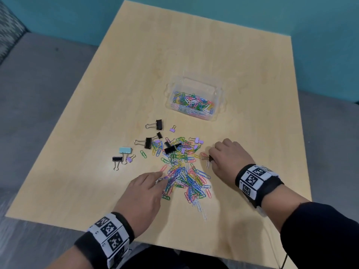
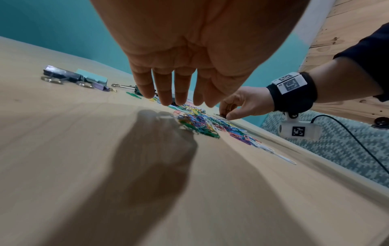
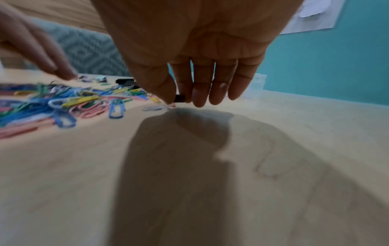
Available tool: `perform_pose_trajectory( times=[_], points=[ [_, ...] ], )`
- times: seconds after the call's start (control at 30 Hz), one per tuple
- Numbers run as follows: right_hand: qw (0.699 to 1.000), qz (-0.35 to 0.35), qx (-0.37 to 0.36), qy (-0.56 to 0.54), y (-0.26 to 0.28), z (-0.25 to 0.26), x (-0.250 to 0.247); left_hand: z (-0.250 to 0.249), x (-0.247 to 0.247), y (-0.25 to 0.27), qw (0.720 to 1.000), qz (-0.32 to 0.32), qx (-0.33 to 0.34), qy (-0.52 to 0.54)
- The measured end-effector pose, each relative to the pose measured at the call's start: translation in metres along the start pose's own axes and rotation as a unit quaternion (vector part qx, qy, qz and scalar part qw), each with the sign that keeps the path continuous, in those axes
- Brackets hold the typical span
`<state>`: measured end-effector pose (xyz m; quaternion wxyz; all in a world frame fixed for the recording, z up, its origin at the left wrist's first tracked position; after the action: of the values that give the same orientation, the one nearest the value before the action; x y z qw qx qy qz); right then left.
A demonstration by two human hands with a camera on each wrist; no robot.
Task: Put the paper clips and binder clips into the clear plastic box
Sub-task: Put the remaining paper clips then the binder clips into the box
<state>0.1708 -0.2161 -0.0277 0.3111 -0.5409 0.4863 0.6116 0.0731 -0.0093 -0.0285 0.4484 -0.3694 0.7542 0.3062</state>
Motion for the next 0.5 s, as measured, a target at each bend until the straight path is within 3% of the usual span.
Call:
perform_pose_trajectory(
  times=[0.17, 0.37, 0.5],
  points=[
    [0.988, -0.008, 0.13, -0.081, 0.004, -0.037, 0.004, -0.001, 0.004, 0.002, 1.0, 0.003, 0.011, -0.004],
    [0.991, -0.01, 0.009, -0.133, 0.043, 0.041, 0.018, -0.017, 0.027, -0.01, 0.998, 0.047, 0.036, -0.034],
    [0.988, 0.019, 0.013, -0.152, 0.055, 0.067, 0.028, -0.021, 0.037, -0.015, 0.996, 0.073, 0.035, -0.045]
  ],
)
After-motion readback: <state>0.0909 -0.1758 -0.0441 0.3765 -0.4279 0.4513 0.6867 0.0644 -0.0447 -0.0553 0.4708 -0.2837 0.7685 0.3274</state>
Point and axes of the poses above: each hand's wrist, its own y-axis away from the middle knuckle, its own x-axis out of the palm, z = x × y, the point moved 8 cm from there along -y, towards the middle knuckle, and after that the axes turned 7 degrees about x, right-handed, at the moved point
